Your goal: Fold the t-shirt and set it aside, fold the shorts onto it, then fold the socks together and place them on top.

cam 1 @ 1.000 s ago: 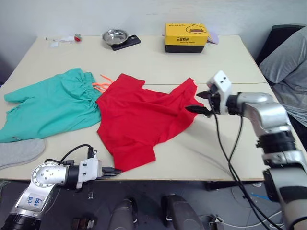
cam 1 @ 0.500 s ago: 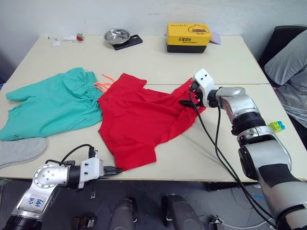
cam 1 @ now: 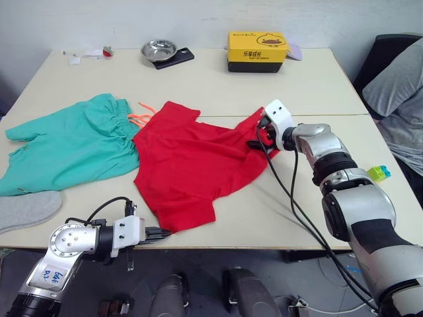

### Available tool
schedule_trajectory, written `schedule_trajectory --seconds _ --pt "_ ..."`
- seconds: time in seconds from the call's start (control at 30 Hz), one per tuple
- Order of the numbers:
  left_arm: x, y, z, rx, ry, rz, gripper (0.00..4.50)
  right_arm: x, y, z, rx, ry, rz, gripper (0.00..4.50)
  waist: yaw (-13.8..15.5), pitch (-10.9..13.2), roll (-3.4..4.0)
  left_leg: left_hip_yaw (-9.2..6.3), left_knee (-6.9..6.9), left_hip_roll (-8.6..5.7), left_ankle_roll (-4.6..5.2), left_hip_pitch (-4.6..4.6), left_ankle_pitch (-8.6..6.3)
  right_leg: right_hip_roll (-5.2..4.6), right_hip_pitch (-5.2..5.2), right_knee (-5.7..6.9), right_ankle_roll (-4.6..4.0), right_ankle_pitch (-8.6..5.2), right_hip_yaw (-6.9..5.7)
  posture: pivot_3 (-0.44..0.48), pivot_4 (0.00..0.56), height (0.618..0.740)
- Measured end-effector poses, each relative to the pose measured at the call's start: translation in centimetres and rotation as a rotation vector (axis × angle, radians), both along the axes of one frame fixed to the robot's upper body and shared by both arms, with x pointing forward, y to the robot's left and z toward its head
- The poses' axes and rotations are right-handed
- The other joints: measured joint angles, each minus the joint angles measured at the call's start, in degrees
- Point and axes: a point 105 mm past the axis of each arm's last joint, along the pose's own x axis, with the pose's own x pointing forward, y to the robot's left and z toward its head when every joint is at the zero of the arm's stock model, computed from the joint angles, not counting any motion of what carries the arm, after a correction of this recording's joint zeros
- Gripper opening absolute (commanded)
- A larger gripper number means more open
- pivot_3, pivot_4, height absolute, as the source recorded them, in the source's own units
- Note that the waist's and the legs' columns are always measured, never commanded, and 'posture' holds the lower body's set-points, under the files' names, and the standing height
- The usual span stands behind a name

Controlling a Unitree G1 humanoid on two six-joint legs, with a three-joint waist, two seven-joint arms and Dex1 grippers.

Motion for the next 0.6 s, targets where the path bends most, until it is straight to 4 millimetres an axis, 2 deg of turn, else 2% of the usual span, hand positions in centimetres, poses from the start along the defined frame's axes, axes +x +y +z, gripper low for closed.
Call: schedule_trajectory --seconds 0.13,0.37,0.47,0.6 --pt "0.0 0.0 0.0 0.001 -0.001 0.001 0.0 0.0 0.6 -0.2 0.025 0.008 0.008 3.64 -0.01 0.0 0.0 0.0 0.0 0.0 0.0 0.0 0.0 0.0 0.0 0.01 0.0 0.0 0.0 0.0 0.15 0.74" --pt "0.0 0.0 -0.1 0.004 -0.002 0.003 0.0 0.1 0.7 -0.3 0.032 0.005 0.0 1.0 0.03 0.0 0.0 0.0 0.0 0.0 0.0 0.0 0.0 -0.01 0.0 0.0 0.0 0.0 0.0 0.0 0.15 0.74" --pt "0.0 0.0 -0.1 0.005 -0.003 0.003 0.0 0.2 0.8 0.1 0.03 -0.022 0.01 0.03 0.0 0.0 0.0 0.0 0.0 0.0 0.0 0.0 0.0 -0.01 0.0 0.0 0.0 0.0 0.0 0.0 0.15 0.74" --pt "0.1 -0.1 -0.1 0.005 -0.005 0.001 0.0 0.1 0.4 0.9 0.031 -0.06 0.047 0.03 0.05 0.0 0.0 0.0 -0.01 -0.01 0.0 0.0 0.0 -0.01 0.0 -0.01 0.0 0.0 0.0 0.0 0.15 0.74"
